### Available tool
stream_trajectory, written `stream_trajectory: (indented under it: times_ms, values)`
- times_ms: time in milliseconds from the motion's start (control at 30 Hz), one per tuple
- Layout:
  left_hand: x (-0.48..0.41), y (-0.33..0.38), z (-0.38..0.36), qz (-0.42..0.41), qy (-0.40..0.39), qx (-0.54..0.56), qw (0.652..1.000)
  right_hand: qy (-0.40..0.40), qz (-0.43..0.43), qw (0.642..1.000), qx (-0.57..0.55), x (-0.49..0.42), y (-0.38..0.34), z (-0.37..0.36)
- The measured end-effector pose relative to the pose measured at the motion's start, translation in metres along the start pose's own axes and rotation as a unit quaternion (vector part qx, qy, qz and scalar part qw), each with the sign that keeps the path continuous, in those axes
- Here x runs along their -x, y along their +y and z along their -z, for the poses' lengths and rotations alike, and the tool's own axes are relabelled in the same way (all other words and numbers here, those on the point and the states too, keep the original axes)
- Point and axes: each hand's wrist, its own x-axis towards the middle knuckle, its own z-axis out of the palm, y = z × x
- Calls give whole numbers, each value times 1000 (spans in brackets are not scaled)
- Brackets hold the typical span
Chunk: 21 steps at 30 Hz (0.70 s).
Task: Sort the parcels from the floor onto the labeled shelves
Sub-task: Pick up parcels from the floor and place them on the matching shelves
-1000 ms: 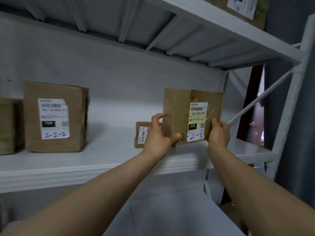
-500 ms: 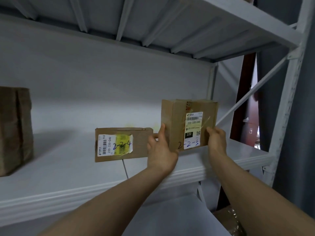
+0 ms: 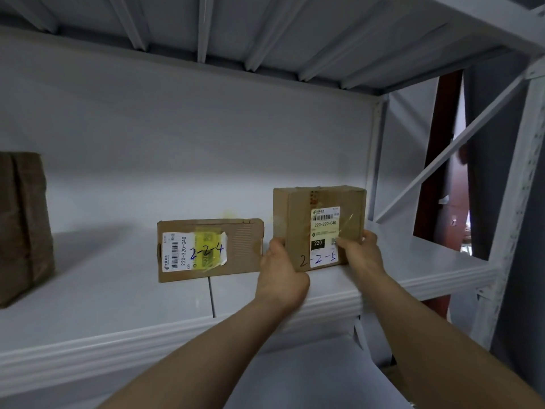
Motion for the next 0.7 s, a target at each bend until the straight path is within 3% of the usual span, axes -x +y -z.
stream_trajectory:
  times_ms: [200, 400, 700]
  values:
    - [-1, 1, -2, 19, -13, -100, 995, -34, 9, 993, 115, 5, 1, -4]
    - [-1, 1, -1, 33, -25, -103, 994, -39, 5, 974, 223, 3, -2, -10]
    - [6, -2, 19, 44, -20, -106, 993, 60, 18, 981, 184, 26, -5, -9]
